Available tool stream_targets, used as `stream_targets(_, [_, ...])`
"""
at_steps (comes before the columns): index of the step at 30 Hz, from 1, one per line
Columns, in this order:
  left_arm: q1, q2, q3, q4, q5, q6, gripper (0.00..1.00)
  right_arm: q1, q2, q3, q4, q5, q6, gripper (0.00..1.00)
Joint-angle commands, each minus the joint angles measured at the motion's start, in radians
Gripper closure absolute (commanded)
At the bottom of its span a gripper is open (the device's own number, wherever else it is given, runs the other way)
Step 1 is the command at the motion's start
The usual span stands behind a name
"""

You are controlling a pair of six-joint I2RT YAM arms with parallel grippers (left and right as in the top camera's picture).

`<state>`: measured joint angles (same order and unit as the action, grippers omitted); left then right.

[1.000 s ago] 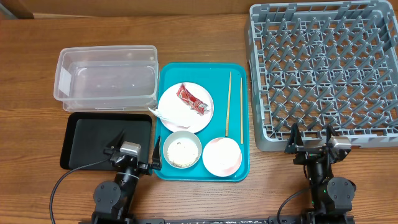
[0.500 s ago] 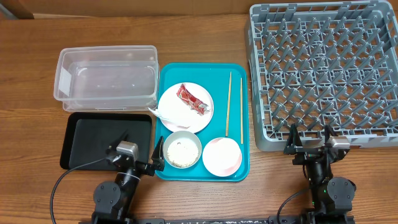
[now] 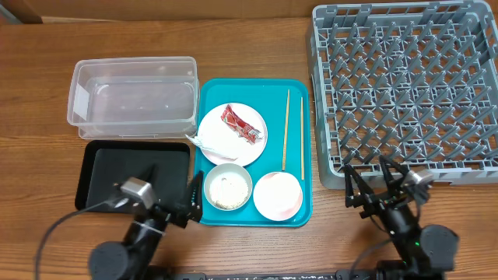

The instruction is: Sort waste into correct bins and load items into the dishwasher

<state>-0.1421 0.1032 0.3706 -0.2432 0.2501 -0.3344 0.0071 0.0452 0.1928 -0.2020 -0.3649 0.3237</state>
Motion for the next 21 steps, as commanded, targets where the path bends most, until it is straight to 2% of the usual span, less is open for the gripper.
stream_targets(1, [0.005,0.201,0.243,-0.181,-0.007,-0.002,0.0,-0.003,0.114,0.243,-0.121,-0.033,0.028,0.0])
stream_targets(2, [0.005,0.262,0.305,-0.243,-0.001,0.002,0.0,-0.003,0.161,0.306,-0.181,-0.033,0.028,0.0])
stream_targets(4, [0.004,0.483,0.533,-0.464,0.034,0.068,0.0,-0.003,0.347,0.527,-0.404,-0.032,-0.029,0.0])
stream_targets(7, [0.004,0.672,0.731,-0.651,0.037,0.116,0.0,-0.003,0.561,0.754,-0.634,-0.029,-0.105,0.0])
stream_targets(10, [0.004,0.829,0.887,-0.787,0.07,0.081,0.0,-0.003,0.758,0.956,-0.839,-0.03,-0.142,0.0])
stream_targets(11, [0.004,0.888,0.937,-0.821,0.148,0.05,0.0,-0.003,0.853,1.042,-0.918,-0.041,-0.141,0.0])
stream_targets(13, [0.004,0.943,0.948,-0.805,0.231,0.043,0.0,-0.003,0.936,1.102,-0.984,-0.078,-0.142,0.0])
stream_targets(15, [0.003,1.001,0.948,-0.803,0.249,0.005,0.0,-0.003,1.013,1.128,-1.004,-0.124,-0.144,0.0])
stream_targets(18, [-0.022,1.087,0.948,-0.845,0.249,-0.04,0.0,-0.003,1.083,1.128,-1.008,-0.188,-0.15,0.18])
stream_targets(21, [-0.093,1.189,0.947,-0.898,0.248,-0.04,0.0,-0.003,1.118,1.128,-1.012,-0.191,-0.15,0.18])
